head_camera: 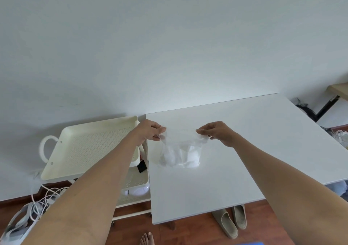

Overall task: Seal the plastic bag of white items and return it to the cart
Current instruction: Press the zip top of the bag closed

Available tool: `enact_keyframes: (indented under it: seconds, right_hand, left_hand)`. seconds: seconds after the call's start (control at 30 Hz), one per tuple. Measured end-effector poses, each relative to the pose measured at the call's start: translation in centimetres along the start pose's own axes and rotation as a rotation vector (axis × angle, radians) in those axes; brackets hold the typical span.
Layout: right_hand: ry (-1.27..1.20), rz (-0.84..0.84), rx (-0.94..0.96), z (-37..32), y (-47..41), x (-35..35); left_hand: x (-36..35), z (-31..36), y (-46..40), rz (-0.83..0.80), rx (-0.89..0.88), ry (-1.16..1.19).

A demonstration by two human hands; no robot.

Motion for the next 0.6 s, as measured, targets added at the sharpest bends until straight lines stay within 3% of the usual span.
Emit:
enact_keyframes:
  seconds: [0.4, 0.6]
  right_hand:
    - [-0.164, -0.302, -0.157, 2.2, 0.2, 0.0]
    - [-0.161, -0.273, -0.139, 2.0, 0.1, 0.5]
  left_hand:
    - [-0.1, -0.5, -0.3, 0.102, 0.037, 0.231]
    - [0.0, -0.4, -0.7, 0.088, -0.003, 0.17]
Point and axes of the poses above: each hand's wrist, its own y-axis away from the middle knuckle, its own x-axis out of the back of the hand, z = x × y, the point moved 3 cm from there along -y, towards the middle knuckle, and after that the axes turned 3 degrees about y, right-handed, at the moved point
